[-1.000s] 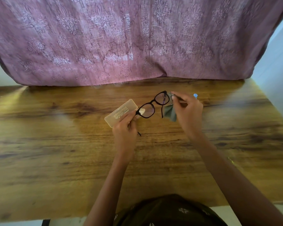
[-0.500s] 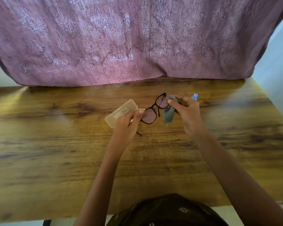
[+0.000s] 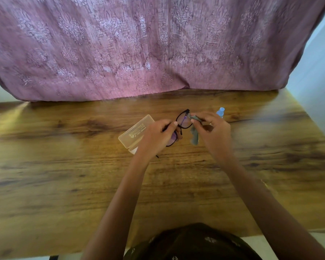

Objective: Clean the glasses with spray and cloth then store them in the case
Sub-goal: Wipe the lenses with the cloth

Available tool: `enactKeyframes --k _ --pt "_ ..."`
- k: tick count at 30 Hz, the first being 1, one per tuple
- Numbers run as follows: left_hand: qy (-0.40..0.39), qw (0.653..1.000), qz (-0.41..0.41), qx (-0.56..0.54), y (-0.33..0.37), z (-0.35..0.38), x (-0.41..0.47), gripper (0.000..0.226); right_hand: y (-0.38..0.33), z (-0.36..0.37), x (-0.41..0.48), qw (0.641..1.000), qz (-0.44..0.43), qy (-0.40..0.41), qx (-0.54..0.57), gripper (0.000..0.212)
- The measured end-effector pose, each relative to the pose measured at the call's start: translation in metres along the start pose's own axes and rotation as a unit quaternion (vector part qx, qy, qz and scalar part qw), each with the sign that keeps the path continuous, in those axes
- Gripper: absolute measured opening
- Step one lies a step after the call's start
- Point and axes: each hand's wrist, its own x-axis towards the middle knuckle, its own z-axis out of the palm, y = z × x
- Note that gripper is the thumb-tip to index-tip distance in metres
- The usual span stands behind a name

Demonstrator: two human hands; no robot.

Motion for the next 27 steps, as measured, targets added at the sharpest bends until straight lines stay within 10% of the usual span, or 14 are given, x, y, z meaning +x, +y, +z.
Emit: enactKeyframes --k 7,27 --pt "0.006 1.000 0.000 -0.003 -0.002 0.002 -0.002 0.033 -0.002 0.008 -0.015 0.977 -0.186 -0.027 -0.103 0.025" --pt "0.011 1.000 -0.019 0.004 0.000 0.002 -0.005 0.032 -0.006 0.010 -0.010 0.977 -0.180 -0.026 -0.114 0.021"
